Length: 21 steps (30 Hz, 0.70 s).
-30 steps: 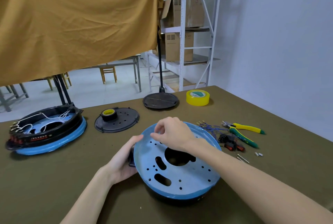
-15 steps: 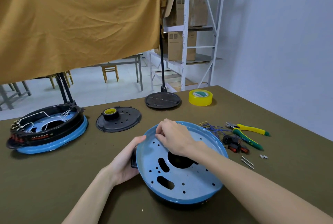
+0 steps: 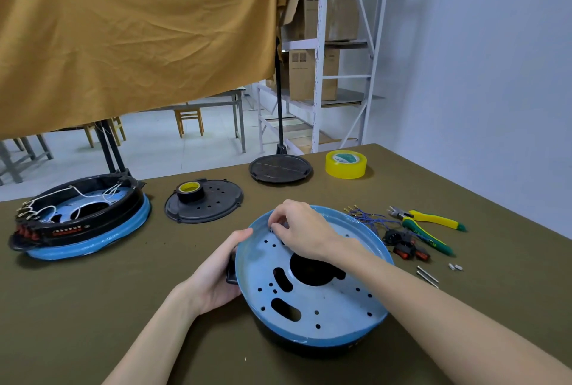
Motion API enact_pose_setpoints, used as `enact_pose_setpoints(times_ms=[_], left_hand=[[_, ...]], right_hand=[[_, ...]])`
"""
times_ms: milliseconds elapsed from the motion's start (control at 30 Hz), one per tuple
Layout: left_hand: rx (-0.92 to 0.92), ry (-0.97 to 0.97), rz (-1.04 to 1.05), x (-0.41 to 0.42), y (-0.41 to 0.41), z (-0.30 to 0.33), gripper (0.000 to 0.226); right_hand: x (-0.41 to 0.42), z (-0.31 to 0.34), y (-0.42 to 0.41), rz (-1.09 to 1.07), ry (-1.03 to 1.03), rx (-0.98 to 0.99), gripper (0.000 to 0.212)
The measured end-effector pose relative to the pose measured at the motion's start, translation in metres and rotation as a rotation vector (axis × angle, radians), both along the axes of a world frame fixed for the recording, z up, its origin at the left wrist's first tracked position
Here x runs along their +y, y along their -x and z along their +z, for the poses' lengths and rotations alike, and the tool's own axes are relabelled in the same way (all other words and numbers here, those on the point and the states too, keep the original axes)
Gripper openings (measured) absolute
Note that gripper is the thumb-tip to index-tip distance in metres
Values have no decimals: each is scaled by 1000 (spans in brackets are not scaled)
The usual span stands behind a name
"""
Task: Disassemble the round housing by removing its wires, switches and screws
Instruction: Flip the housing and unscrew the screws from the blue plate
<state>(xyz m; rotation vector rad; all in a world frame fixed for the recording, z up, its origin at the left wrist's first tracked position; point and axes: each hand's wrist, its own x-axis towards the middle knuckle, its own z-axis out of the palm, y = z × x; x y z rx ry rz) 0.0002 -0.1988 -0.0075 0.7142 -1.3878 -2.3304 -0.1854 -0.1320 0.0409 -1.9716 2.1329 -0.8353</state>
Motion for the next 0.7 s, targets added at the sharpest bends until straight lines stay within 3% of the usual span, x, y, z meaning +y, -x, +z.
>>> enact_pose_setpoints(times_ms=[133, 367, 500, 700], left_hand=[[-2, 2, -5, 0, 0, 1, 60], [0, 9, -6, 0, 0, -1, 59], [4, 7, -14, -1, 1, -1, 59], [4, -2, -13, -1, 0, 0, 60]], right_hand=[[-3, -1, -3, -72, 47, -3, 19], [-5, -6, -1, -34, 39, -46, 8], [-9, -8, -4, -104, 52, -35, 22], [-7, -11, 2, -21, 49, -87, 8]])
